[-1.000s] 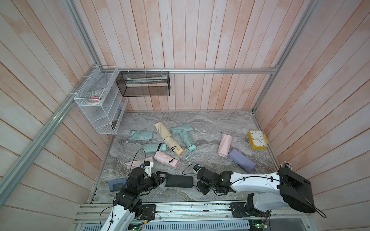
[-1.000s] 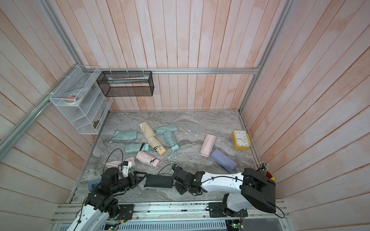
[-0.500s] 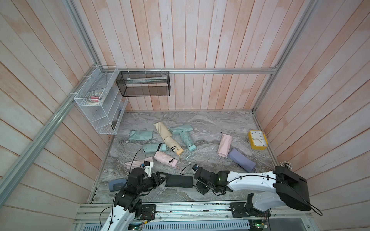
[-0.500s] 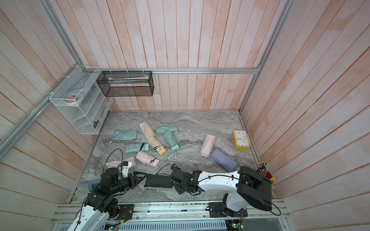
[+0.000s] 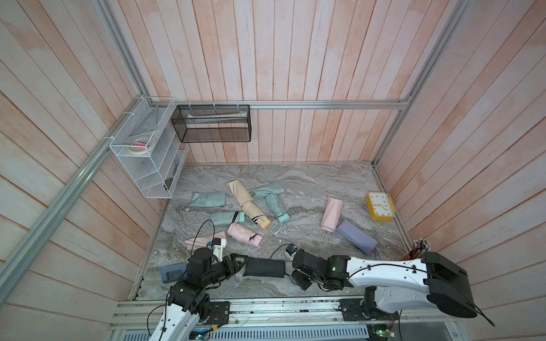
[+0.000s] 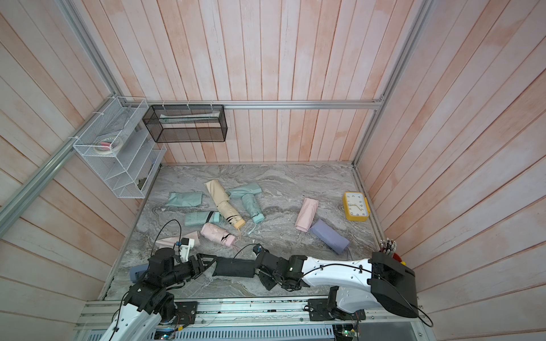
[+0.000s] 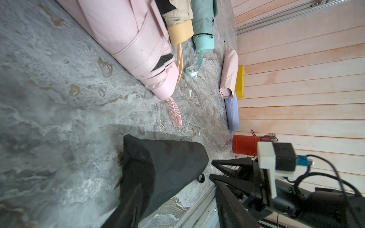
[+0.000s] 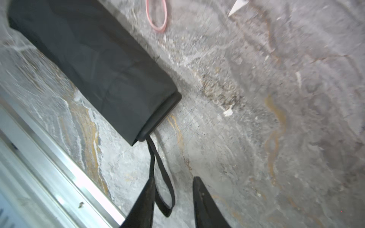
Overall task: Take umbrellas out of sleeves
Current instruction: Move the umbrella to the center of the board, then take out the umbrella from the umbrella sleeve.
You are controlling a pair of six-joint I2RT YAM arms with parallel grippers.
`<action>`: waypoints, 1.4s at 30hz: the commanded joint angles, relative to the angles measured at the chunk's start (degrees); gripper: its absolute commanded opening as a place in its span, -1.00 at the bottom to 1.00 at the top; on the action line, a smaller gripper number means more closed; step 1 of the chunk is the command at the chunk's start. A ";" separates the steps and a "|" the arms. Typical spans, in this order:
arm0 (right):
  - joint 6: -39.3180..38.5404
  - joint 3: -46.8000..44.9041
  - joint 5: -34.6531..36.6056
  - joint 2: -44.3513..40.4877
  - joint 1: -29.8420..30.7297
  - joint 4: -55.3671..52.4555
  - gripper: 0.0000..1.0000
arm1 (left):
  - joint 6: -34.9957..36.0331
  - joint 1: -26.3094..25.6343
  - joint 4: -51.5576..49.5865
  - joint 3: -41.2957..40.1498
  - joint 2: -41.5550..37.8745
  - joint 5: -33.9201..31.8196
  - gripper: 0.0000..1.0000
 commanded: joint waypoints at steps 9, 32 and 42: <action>3.22 6.42 5.17 12.93 6.75 -4.97 -0.25 | 0.40 -0.23 -4.92 -1.58 -0.33 0.68 0.25; 14.50 -2.92 -0.60 4.91 5.68 -7.31 -0.33 | 0.47 -0.27 -6.54 -1.84 -1.84 0.50 0.25; 12.45 -2.41 -2.17 4.67 5.74 -5.53 -0.42 | 0.22 -0.28 -6.54 -2.23 -2.43 0.63 0.25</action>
